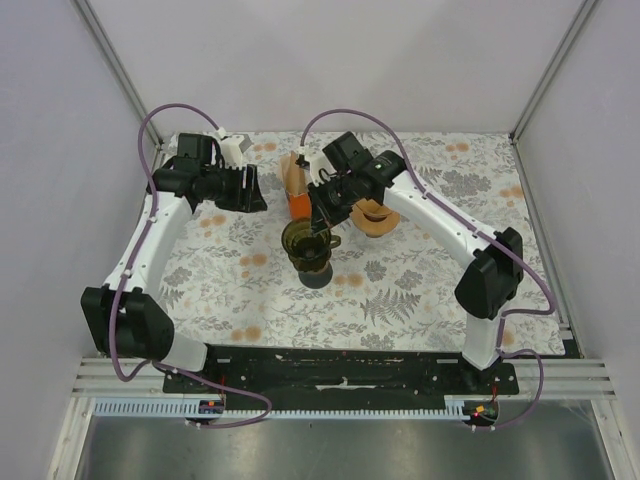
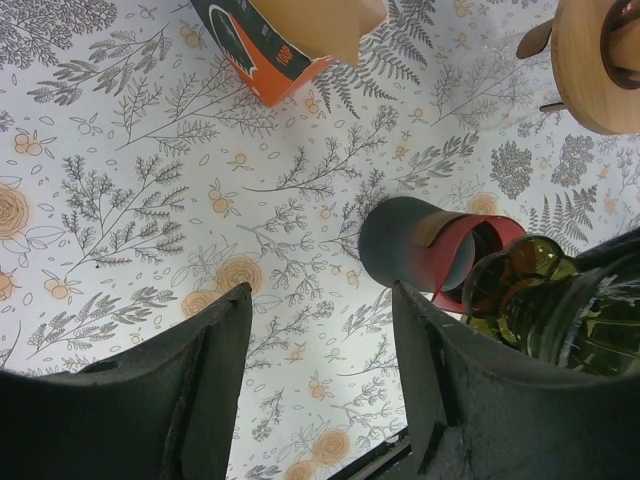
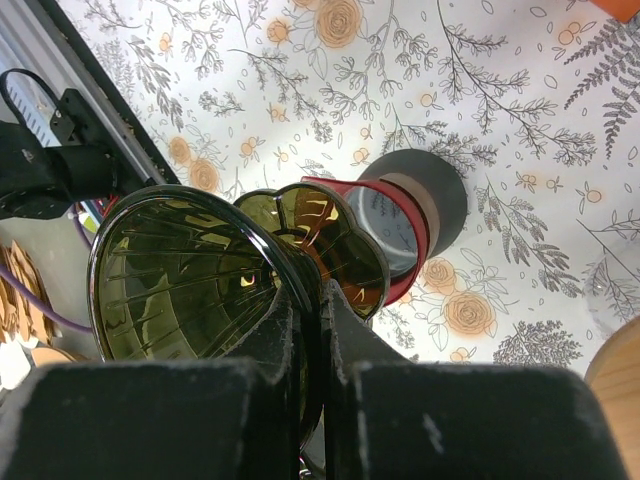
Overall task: Place the coffee filter in the dripper
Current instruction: Place the coffee dripper on the coffee server.
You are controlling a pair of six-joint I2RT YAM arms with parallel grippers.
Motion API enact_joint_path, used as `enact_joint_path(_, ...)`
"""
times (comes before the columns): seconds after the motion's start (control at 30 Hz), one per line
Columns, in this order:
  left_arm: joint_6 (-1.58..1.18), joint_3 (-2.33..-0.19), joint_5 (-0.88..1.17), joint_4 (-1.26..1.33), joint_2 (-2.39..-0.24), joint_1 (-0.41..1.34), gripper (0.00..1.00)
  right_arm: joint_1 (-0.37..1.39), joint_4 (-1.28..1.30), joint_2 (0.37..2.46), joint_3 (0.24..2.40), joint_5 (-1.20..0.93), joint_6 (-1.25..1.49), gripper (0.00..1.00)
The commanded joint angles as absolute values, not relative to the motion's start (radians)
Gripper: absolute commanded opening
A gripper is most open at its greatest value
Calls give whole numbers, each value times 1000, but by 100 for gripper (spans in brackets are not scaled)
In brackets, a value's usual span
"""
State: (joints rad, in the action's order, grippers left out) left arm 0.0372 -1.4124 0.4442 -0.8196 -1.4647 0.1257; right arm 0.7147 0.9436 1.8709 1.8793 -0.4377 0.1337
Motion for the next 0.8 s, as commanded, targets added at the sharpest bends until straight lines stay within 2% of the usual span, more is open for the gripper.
enact_joint_path(0.0, 14, -1413, 436, -807, -1428, 126, 64, 706, 920, 1908, 1933, -480, 126, 0)
enact_joint_path(0.57, 11, -1410, 460, -804, -1419, 120, 63, 672, 919, 1947, 1902, -485, 127, 0)
enact_joint_path(0.77, 11, -1413, 472, -801, -1422, 120, 63, 672, 891, 1957, 1907, -468, 126, 4)
